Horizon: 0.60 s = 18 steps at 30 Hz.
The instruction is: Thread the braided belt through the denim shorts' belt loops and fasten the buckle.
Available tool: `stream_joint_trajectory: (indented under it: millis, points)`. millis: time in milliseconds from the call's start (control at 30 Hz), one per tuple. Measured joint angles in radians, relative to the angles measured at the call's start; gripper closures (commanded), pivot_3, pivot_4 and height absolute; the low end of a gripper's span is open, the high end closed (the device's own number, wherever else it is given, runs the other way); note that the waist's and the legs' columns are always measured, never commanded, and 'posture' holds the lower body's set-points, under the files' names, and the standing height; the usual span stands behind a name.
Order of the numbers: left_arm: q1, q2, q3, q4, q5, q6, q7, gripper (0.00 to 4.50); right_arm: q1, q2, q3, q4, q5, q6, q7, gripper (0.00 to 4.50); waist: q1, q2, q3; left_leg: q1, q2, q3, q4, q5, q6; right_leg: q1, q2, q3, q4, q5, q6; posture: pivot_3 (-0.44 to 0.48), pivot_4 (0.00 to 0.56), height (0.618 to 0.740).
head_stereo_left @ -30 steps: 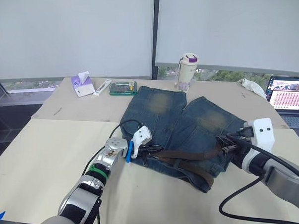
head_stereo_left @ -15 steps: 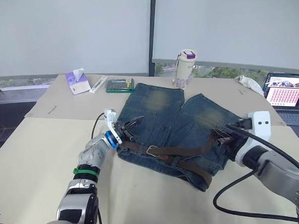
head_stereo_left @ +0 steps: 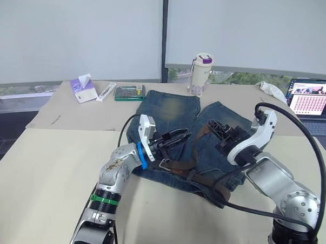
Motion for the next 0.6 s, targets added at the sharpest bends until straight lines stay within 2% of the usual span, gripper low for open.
stream_joint_trajectory:
  millis: [67,200,433,600]
  points:
    - [0.006,-0.015,-0.034,-0.002,0.059,-0.055,0.043,1.36,-0.038,0.062,0.022,0.014,0.000,-0.044,-0.029,4.50,0.000,0.001,0.000,0.000,0.000,0.000,0.000,0.000,0.000,-0.001,0.001,0.000,0.000,0.000,-0.001,0.000,0.150,0.740]
    - [0.014,-0.022,-0.071,0.006,0.123,-0.138,0.075,0.02,-0.062,0.091,0.049,0.021,-0.001,-0.086,-0.060,4.50,0.004,0.002,0.000,-0.001,0.000,0.001,0.000,0.000,0.000,-0.001,0.000,0.000,0.000,0.000,-0.001,0.000,0.150,0.740]
    - [0.000,-0.033,-0.078,0.068,0.176,-0.225,0.134,0.02,-0.062,0.095,0.086,0.028,-0.002,-0.101,-0.071,4.50,0.003,0.002,0.000,-0.001,-0.001,0.001,0.000,0.000,0.000,-0.001,0.000,0.000,0.000,0.000,-0.001,0.000,0.150,0.740]
    - [-0.015,-0.046,-0.068,0.080,0.181,-0.279,0.146,1.54,-0.062,0.086,0.088,0.028,-0.003,-0.106,-0.075,4.50,0.003,0.002,0.000,-0.001,-0.001,0.002,0.000,0.000,0.000,-0.001,0.000,0.000,0.000,0.000,-0.001,0.000,0.150,0.740]
